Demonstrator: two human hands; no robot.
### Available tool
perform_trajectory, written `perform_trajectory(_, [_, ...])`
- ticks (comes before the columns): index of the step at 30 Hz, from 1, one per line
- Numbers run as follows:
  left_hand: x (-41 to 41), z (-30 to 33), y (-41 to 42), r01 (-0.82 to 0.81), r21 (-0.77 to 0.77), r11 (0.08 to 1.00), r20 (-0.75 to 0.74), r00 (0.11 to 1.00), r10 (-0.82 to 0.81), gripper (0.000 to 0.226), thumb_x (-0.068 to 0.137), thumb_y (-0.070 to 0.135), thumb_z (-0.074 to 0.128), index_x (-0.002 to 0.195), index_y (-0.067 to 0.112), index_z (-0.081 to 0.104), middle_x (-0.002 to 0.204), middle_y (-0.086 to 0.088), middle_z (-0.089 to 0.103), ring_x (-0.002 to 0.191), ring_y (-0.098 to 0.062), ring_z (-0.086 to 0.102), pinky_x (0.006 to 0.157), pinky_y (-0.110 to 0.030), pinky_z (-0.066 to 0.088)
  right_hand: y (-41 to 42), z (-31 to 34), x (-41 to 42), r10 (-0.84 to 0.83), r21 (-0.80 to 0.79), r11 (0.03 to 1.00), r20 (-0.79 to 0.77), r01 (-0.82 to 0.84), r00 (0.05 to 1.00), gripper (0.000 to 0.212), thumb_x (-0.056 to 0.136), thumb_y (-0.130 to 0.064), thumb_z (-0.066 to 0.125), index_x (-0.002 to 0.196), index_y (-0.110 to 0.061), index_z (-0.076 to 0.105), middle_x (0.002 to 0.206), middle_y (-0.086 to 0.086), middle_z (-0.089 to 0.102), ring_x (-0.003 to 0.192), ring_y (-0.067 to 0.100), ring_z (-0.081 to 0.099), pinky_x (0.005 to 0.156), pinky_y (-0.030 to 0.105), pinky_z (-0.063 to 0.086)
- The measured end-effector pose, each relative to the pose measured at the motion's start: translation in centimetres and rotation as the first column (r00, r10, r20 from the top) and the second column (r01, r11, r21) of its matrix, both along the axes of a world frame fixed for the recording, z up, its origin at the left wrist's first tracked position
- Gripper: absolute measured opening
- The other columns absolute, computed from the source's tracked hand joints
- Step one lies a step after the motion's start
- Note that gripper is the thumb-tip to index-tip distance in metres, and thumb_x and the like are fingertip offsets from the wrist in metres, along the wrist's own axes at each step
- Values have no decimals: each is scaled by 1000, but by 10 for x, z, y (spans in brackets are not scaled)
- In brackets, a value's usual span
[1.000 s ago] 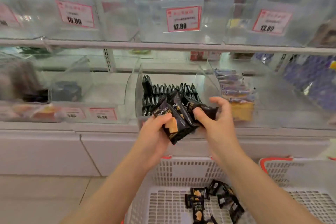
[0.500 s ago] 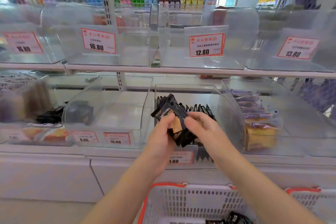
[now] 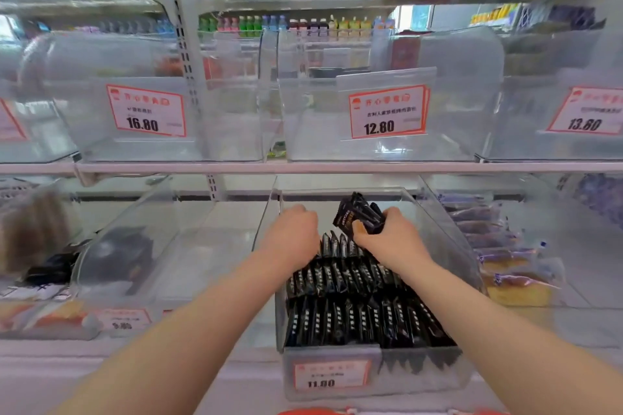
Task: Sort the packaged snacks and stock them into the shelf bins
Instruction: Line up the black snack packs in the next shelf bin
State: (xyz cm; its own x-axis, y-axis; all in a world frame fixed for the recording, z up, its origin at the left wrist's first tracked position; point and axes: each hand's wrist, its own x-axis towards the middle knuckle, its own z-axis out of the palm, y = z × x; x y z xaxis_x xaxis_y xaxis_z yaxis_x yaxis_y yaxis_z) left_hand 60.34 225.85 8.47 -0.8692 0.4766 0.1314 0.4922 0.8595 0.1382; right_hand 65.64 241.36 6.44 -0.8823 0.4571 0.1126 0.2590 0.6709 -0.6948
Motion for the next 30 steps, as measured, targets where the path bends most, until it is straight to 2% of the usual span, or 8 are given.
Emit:
perform_trajectory(3, [-33, 2, 7, -8, -312, 950, 0, 1000, 8, 27, 94, 16, 43, 111, 4, 60, 118, -15, 56, 111, -30, 53, 104, -42, 39, -2, -5, -30, 8, 116, 993, 74, -17, 997, 46, 83, -53, 55, 104, -13, 44, 92, 4, 60, 79, 24, 60, 65, 33, 51])
perform_trajectory(9, [-58, 13, 15, 150, -465, 873, 109, 988, -112, 41, 92, 37, 46, 121, 10, 56, 112, -9, 63, 108, -26, 56, 105, -43, 37, -25, -16, -65, 73, 170, 981, 113, -92, 991, 54, 82, -52, 61, 109, -10, 42, 107, 9, 58, 96, 29, 60, 67, 34, 45])
perform_trajectory(13, [-63, 3, 17, 168, -553, 816, 138, 984, -110, 32, 86, 44, 50, 83, 13, 60, 84, -2, 61, 83, -21, 57, 91, -37, 47, -32, -22, -68, 178, 122, 968, 289, -220, 941, 81, 69, -38, 81, 127, -3, 36, 121, 13, 55, 110, 30, 56, 79, 34, 45])
perform_trajectory(15, [-65, 1, 17, 152, -519, 841, 141, 986, -91, 40, 80, 56, 54, 68, 18, 51, 68, 4, 53, 65, -15, 51, 72, -30, 47, -27, -24, -66, 263, 127, 936, 364, -327, 894, 81, 69, -34, 81, 129, -3, 36, 122, 12, 55, 110, 27, 55, 77, 30, 44])
perform_trajectory(17, [-68, 0, 17, 144, -461, 876, 126, 987, -96, 46, 74, 64, 58, 80, 18, 52, 73, 7, 54, 68, -13, 51, 61, -27, 40, -16, -26, -63, 326, 128, 912, 352, -390, 877, 74, 72, -27, 78, 130, -6, 38, 122, 10, 56, 109, 25, 55, 79, 28, 46])
perform_trajectory(21, [-73, -5, 18, 98, -391, 915, 81, 994, -72, 66, 73, 57, 64, 120, 16, 44, 110, 0, 59, 104, -23, 54, 86, -36, 47, -2, -35, -61, 324, 59, 937, 220, -344, 920, 60, 80, -20, 71, 131, -12, 41, 124, 8, 56, 107, 23, 55, 89, 31, 47])
perform_trajectory(27, [-75, -7, 20, 117, -482, 868, 4, 991, -132, 51, 80, 42, 63, 120, 16, 46, 123, -3, 49, 114, -28, 51, 98, -43, 42, -9, -42, -72, 284, 172, 947, -54, -271, 957, 44, 85, -25, 65, 122, -14, 45, 117, 4, 57, 104, 19, 53, 84, 28, 43])
perform_trajectory(30, [-74, -5, 17, 171, -378, 910, 124, 983, -133, 65, 75, 50, 67, 125, 19, 42, 120, 0, 55, 111, -23, 52, 93, -41, 45, -9, -48, -74, 349, 191, 916, 48, -352, 936, 60, 82, -29, 69, 132, -12, 40, 129, 6, 51, 117, 21, 49, 93, 29, 40])
